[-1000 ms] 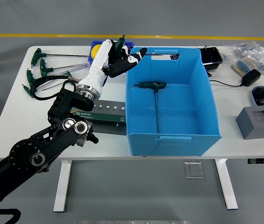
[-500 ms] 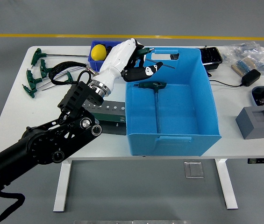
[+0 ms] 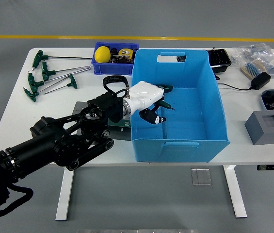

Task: Lift tool from toolbox,place it in box,lift tool from toolbox,place it in box

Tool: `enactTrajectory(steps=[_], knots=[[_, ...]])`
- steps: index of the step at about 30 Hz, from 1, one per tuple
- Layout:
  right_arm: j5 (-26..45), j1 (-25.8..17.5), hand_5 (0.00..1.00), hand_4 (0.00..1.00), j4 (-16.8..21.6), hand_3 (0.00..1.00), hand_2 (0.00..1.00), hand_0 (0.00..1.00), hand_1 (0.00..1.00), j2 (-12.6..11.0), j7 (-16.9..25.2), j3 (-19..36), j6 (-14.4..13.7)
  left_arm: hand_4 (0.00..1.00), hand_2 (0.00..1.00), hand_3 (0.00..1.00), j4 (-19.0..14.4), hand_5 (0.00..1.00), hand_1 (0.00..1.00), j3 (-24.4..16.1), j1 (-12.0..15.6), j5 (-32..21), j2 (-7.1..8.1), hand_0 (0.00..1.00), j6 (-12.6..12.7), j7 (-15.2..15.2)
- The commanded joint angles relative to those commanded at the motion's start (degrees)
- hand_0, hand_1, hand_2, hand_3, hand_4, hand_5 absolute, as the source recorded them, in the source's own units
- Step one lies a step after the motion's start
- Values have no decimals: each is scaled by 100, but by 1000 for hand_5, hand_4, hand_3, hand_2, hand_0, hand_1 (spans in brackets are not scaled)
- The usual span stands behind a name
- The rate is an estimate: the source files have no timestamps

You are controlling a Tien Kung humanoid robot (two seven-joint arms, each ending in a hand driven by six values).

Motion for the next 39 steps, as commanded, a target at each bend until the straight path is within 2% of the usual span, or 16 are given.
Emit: enactTrajectory(steps=[5,6,11,12,17,18,23,24,25,29,30,32,35,36,39], knots=[[-30,-4,959,998,0,781,739,635,608,-6,-4,29,-6,774,69,164,-10,377,5,-126,-59,-195,0,103,-319,63],[-44,-6,960,998,0,782,737,634,604,-6,-7,41,-8,826,280,479,-37,406,190,-157,-65,-221,0,180,-407,80],[-82,-14,960,998,0,782,737,634,604,-8,-20,66,-8,826,280,479,-174,406,190,-351,-113,-433,0,180,-926,209],[-91,-15,961,998,0,781,738,634,604,-8,-23,71,-7,949,457,614,-196,542,341,-397,-128,-508,0,227,-1019,230],[-111,-17,961,998,0,781,738,634,604,-11,-26,88,-8,949,457,614,-296,542,341,-573,-191,-702,0,227,-1324,310],[-108,-15,961,998,0,781,738,632,604,-13,-25,86,-8,983,529,668,-316,570,431,-611,-210,-754,0,259,-1368,322],[-108,-9,961,998,0,781,738,632,604,-14,-26,89,-12,983,529,668,-402,570,431,-801,-297,-888,0,259,-1652,439],[-108,-9,960,998,0,781,736,633,603,-14,-26,88,-12,998,592,715,-414,608,498,-819,-300,-885,0,282,-1675,447],[-104,-11,960,998,0,781,736,633,603,-14,-25,86,-10,998,592,715,-463,608,498,-871,-299,-874,0,282,-1696,459],[-113,-18,960,998,0,781,736,633,603,-10,-26,106,-10,998,592,715,-631,608,498,-1024,-247,-803,0,282,-1693,463],[-110,-20,962,998,0,780,734,633,602,-9,-26,106,-9,998,685,792,-681,636,581,-1068,-222,-784,0,386,-1672,458],[-102,-23,962,998,0,780,734,633,602,-9,-23,101,-6,998,685,792,-787,636,581,-1182,-152,-743,0,386,-1585,436],[-103,-24,962,998,0,780,734,633,602,-4,-20,118,-8,998,685,792,-971,636,581,-1434,32,-700,0,386,-1251,331],[-95,-25,962,998,0,781,735,631,600,-1,-17,122,-10,998,753,797,-1033,675,678,-1530,105,-718,1,579,-1093,287],[-75,-27,962,998,0,781,735,631,600,6,-6,126,-13,998,753,797,-1214,675,678,-1895,385,-870,9,579,-569,116]])
